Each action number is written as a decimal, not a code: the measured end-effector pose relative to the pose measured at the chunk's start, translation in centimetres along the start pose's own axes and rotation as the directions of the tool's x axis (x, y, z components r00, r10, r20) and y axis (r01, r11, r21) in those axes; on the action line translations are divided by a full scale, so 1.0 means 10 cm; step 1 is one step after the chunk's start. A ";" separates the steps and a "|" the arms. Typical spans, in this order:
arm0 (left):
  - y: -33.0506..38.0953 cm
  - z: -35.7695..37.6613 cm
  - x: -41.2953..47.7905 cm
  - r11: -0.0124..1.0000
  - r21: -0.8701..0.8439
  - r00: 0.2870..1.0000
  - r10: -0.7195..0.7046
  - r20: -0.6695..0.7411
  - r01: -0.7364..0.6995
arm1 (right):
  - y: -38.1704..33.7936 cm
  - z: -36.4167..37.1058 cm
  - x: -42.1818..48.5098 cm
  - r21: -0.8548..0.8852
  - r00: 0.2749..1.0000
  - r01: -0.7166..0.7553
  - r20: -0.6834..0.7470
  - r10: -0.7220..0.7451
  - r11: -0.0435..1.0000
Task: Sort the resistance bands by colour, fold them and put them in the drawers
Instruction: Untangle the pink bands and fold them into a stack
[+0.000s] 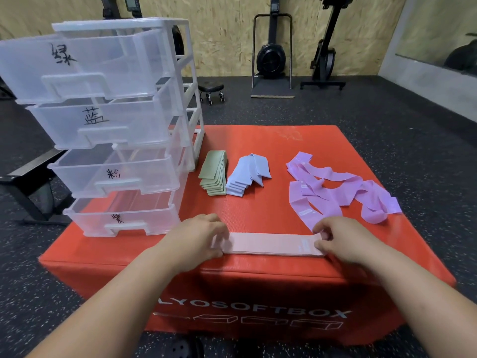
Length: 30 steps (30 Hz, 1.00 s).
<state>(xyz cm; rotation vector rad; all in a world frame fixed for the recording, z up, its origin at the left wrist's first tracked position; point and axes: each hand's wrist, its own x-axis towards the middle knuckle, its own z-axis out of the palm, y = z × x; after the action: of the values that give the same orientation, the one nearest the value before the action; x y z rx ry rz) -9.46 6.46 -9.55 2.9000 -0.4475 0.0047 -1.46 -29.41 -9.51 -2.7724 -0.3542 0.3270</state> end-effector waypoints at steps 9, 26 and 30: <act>0.02 0.00 -0.01 1.000 -0.005 1.000 -0.012 -0.008 0.012 | -0.14 -0.07 -0.01 0.019 0.998 -0.049 -0.025 0.049 0.999; 0.00 0.01 0.01 0.999 -0.034 1.000 -0.021 -0.012 0.021 | -0.24 -0.37 -0.15 0.450 0.996 -0.063 0.088 0.026 0.891; 0.22 -0.10 0.03 0.951 -0.310 0.988 -0.046 -0.149 -0.003 | -0.44 -0.43 -0.22 0.679 0.994 -0.055 0.103 -0.021 0.732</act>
<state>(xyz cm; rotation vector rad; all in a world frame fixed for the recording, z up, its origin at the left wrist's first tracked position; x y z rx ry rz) -9.81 4.52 -8.16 2.5717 -0.3529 0.1427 -3.28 -27.18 -3.64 -2.0289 -0.1766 0.4934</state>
